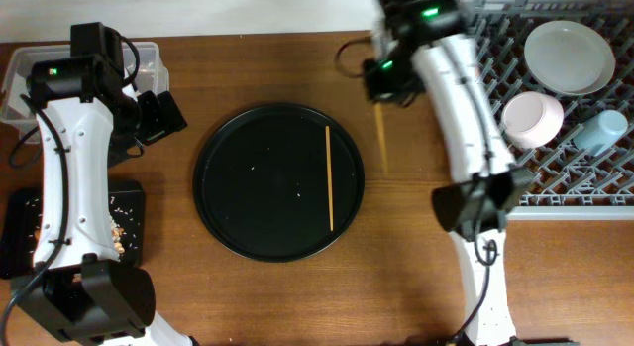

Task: Sort waste into correct bins and load items into the dishwasher rack
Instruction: 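Grasp one chopstick and carry it into the grey rack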

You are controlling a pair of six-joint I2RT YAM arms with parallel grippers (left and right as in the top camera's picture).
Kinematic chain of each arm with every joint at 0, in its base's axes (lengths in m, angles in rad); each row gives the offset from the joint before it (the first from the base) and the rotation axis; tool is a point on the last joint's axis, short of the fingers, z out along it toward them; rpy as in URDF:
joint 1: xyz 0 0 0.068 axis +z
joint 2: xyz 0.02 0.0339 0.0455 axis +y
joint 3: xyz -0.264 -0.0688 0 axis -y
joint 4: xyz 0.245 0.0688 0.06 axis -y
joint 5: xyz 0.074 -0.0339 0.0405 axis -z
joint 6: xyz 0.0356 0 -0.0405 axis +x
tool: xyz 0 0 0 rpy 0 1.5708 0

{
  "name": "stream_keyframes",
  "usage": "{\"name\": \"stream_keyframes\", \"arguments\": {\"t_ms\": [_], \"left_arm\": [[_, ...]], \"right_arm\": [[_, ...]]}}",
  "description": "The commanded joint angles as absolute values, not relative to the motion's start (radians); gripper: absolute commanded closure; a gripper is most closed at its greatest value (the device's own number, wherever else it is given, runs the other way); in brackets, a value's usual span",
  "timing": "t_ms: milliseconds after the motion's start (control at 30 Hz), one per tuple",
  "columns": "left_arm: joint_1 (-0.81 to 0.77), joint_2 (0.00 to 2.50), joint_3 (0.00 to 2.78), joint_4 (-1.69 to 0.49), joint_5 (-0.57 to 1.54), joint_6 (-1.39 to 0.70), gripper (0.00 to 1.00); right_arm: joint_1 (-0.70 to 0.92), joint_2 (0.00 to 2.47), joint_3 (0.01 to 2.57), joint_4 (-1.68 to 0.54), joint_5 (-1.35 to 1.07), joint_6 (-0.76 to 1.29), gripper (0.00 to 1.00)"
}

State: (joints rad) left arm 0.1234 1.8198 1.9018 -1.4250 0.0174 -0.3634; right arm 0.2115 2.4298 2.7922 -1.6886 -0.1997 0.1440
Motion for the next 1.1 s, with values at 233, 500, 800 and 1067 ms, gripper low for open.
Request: {"name": "stream_keyframes", "arguments": {"t_ms": [233, 500, 800, 1067], "left_arm": [[0.121, 1.818, 1.9, -1.426, 0.007, -0.373, 0.01], [0.121, 1.818, 1.9, -1.426, 0.007, -0.373, 0.01], [0.121, 1.818, 1.9, -1.426, 0.007, -0.373, 0.01], [0.121, 1.818, 1.9, -1.426, 0.007, -0.373, 0.01]], "right_arm": [[-0.229, 2.421, 2.822, -1.567, -0.292, -0.065, 0.96], [-0.317, 2.444, 2.818, -1.476, -0.323, -0.162, 0.96], [-0.281, 2.511, 2.816, -1.465, -0.326, -0.179, 0.76], [-0.244, 2.511, 2.815, -1.477, -0.326, -0.162, 0.43]]}}
